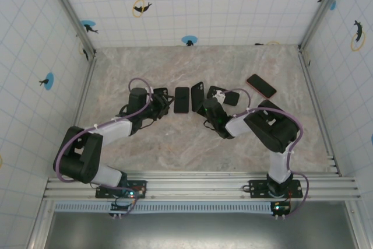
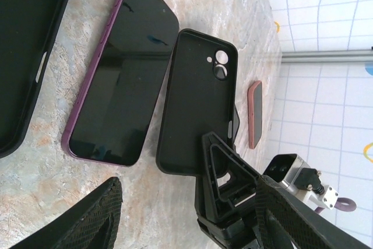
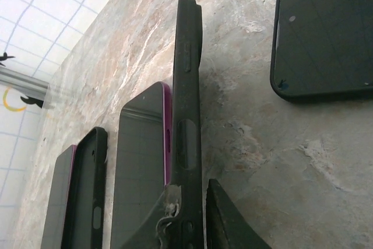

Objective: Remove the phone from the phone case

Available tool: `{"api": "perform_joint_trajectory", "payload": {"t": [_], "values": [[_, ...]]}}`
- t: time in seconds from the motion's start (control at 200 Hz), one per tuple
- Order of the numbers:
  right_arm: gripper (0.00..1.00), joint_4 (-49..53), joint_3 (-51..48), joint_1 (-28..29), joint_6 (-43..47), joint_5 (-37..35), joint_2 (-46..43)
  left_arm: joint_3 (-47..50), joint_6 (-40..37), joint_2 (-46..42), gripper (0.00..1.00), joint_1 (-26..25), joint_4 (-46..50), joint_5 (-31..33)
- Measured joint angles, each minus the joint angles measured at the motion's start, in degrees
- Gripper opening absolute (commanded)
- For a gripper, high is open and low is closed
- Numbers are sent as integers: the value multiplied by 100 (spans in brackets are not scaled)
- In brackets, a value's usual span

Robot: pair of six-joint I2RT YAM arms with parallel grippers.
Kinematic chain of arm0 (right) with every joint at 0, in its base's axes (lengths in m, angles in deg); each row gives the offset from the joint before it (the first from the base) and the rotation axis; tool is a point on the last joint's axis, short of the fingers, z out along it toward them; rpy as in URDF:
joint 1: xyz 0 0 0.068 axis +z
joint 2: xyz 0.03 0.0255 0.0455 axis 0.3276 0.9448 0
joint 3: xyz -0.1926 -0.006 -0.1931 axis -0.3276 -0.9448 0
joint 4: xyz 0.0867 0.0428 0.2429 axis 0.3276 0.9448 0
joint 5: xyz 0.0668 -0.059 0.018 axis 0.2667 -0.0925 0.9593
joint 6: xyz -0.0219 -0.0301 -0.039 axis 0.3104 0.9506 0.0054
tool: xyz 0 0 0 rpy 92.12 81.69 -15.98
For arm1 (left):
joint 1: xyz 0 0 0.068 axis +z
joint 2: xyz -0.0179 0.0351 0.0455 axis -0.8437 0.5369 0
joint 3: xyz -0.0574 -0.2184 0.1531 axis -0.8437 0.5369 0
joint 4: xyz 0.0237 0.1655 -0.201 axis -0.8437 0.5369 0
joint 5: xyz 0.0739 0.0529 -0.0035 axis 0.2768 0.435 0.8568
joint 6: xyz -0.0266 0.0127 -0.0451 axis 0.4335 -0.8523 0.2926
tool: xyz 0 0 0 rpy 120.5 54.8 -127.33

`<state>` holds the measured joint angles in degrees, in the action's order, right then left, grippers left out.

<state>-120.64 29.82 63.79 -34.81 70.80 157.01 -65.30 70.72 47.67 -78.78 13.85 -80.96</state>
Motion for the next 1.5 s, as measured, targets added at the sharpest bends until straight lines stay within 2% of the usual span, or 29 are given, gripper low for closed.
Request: {"api": "perform_joint_trajectory", "payload": {"t": [0.425, 0.796, 1.136, 1.386, 1.501], "values": [[39, 555, 0, -13, 1102, 98, -9, 0, -4, 2, 63, 4, -2, -92], [40, 887, 37, -155, 1786, 203, -79, 0, -2, 26, 63, 4, -17, -109], [41, 911, 216, -396, 2186, 789, -76, 0, -24, 35, 63, 4, -17, -133], [55, 1172, 216, -710, 2634, 1106, -254, -35, -155, 63, 64, 4, 7, -155], [66, 1652, 236, -1010, 3104, 1209, -752, -142, -304, 59, 69, 4, 44, -192]]}}
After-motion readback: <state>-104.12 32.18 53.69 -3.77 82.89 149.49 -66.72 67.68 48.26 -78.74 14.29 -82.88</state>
